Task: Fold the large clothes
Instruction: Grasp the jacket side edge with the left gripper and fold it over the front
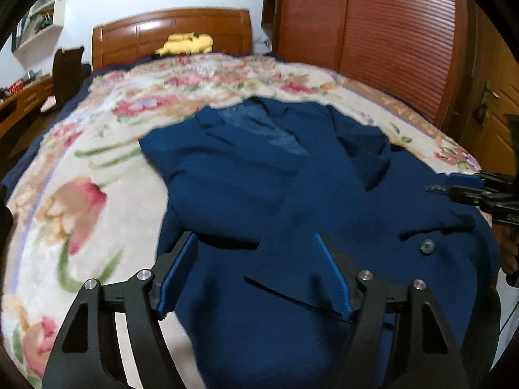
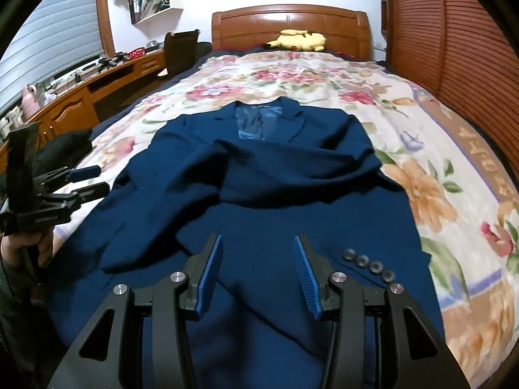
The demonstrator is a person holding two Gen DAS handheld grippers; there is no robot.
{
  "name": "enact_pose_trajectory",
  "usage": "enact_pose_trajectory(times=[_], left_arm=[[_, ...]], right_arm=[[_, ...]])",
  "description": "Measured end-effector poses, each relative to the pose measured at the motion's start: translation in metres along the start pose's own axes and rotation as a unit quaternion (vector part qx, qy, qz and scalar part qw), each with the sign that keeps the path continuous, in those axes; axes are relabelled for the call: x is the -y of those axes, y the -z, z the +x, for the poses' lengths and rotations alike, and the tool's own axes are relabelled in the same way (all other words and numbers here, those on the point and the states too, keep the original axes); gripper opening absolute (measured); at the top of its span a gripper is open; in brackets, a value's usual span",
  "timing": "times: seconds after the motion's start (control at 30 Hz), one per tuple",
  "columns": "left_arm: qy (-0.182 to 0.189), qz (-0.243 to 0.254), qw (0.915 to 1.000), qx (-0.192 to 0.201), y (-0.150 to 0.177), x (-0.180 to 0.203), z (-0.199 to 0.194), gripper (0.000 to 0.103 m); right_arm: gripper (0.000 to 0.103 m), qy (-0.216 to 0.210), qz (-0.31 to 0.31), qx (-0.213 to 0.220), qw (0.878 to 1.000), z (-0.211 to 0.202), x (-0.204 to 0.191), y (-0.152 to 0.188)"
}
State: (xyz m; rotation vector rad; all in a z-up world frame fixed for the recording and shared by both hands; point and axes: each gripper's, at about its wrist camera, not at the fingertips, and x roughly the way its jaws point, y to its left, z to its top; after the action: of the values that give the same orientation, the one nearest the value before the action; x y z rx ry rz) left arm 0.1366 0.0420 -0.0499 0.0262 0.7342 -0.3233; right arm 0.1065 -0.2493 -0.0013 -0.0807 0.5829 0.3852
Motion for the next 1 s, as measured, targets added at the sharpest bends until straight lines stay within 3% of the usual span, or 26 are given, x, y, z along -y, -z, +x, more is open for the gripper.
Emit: enact_pose_trajectory(times=[0.13,0.43,0.47,0.53,0.6,0.73,0.9,1.0], left_arm=[[0.004,-0.007,0.9994,-0.033,0.002,-0.003,0.021,0.062],[0.011,-0.014,0.9977,-0.065,0.012,-0.005,0.034,0.057],[0.02,-0.012,0.9976,-0.065,0.013,-0.004,0.034,0.042],[0.039,-0.004,0.9967,-0.071,0.014,0.0,0.035,0.025],[0.029,0.005,0.9971,-0.071,0.014,0.004,0.033,0.008],[0.01,0.021,0.9988,-0.043,0.009,0.012,0.015,0.004],[0.033,-0.005,0.9994,0.014,-0.003,0.029,-0.029,0.003],[0.032,0.018,0.9987,0.037,-0.006,0.053,-0.053,0.003]], right_arm=[[0.047,0.004,-0.007,0.007,1.0,-0.019,-0.001,0.005],[0.047,0.006,-0.011,0.014,1.0,-0.028,0.009,0.021],[0.047,0.006,-0.01,0.013,1.0,-0.029,0.012,0.022],[0.047,0.005,-0.008,0.013,1.0,-0.03,0.015,0.024],[0.047,0.004,-0.003,0.013,1.0,-0.032,0.019,0.025],[0.047,0.004,0.008,0.015,1.0,-0.036,0.026,0.028],[0.047,0.007,0.016,0.021,1.0,-0.049,0.032,0.03],[0.047,0.011,0.021,0.03,0.999,-0.055,0.035,0.026]])
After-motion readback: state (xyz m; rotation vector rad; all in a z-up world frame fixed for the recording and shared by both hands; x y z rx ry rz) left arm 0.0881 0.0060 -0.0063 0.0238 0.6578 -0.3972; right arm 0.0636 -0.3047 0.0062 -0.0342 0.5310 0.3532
